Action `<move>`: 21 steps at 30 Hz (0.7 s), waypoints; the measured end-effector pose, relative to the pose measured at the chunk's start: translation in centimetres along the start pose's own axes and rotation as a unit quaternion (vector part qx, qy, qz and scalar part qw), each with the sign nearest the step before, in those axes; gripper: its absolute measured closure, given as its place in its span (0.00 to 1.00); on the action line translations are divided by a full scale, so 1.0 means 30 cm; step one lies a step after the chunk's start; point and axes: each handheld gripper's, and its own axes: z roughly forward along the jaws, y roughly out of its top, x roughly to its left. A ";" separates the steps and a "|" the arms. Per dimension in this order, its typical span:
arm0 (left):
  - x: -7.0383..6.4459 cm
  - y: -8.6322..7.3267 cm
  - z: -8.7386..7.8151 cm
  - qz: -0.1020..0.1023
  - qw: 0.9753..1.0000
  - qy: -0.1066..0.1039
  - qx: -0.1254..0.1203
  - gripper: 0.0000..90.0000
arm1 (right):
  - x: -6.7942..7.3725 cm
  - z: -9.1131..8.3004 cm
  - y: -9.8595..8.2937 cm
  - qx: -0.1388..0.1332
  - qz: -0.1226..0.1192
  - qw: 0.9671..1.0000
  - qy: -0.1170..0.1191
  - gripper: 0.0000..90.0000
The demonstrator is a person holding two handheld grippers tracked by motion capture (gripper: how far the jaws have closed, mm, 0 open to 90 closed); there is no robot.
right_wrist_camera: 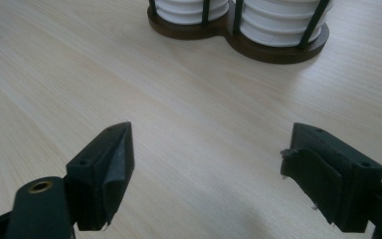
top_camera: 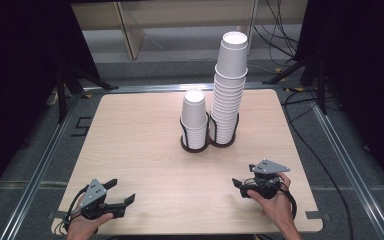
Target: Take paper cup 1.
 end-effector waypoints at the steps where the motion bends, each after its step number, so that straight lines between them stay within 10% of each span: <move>1: 0.000 0.000 0.000 0.000 1.000 0.000 0.000 0.16 | 0.000 0.000 0.000 0.000 0.000 1.000 0.000 0.21; 21: 0.006 -0.002 0.001 -0.003 1.000 0.002 -0.007 0.16 | 0.051 0.054 0.217 -0.048 -0.020 0.998 0.034 0.18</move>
